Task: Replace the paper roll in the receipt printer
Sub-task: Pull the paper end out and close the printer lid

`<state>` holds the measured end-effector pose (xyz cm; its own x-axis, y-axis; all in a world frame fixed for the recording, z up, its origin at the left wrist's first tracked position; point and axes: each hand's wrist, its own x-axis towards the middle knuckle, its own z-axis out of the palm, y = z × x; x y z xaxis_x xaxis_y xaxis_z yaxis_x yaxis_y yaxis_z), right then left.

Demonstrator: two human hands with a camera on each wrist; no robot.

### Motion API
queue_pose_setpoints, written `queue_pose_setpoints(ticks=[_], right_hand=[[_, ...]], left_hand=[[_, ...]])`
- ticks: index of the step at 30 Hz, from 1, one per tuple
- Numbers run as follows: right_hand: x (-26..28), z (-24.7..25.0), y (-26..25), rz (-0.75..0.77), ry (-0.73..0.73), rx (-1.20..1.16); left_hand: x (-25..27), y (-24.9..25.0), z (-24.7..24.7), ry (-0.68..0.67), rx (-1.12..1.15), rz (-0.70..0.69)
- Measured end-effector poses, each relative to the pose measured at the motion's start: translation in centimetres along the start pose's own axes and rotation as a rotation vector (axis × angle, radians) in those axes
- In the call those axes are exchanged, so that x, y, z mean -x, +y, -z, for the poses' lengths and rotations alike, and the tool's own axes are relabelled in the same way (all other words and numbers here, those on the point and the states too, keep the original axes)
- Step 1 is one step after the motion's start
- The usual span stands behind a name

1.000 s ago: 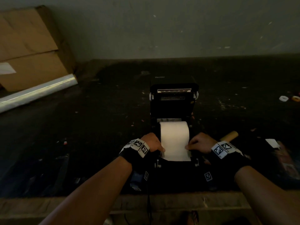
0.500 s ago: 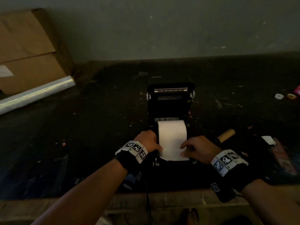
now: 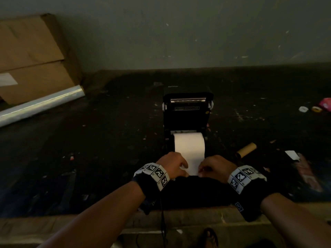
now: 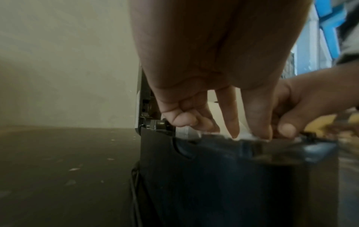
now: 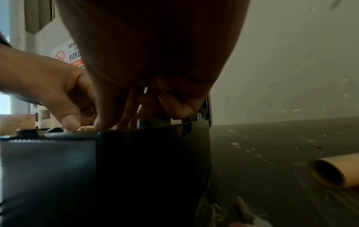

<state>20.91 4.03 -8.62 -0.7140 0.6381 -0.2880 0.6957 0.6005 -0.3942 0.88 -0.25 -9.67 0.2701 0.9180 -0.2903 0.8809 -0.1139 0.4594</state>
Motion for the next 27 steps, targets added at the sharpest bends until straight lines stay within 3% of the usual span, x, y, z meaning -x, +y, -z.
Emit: queue_pose_setpoints(ticks=[6,10,14,23,27], right_hand=[[0.4,0.0,-0.4,0.027,0.014,0.029],[0.4,0.0,-0.4,0.012,0.021,0.041],[0.5,0.0,-0.6,0.011,0.031,0.038],[1.0,-0.6,-1.1,0.029,0.065,0.113],[1.7,-0.1,-1.6,0.045,0.091,0.118]], left_hand=[[0.4,0.2,0.6,-0.05,-0.112,-0.071],[0.5,1.0,0.4,-0.104,-0.33,-0.129],[0.5,1.8,-0.1,-0.073,-0.513,-0.189],[1.8,1.3,0.6,-0.007,-0.188,-0.16],[2.6,1.8,0.5,0.024,-0.19,-0.187]])
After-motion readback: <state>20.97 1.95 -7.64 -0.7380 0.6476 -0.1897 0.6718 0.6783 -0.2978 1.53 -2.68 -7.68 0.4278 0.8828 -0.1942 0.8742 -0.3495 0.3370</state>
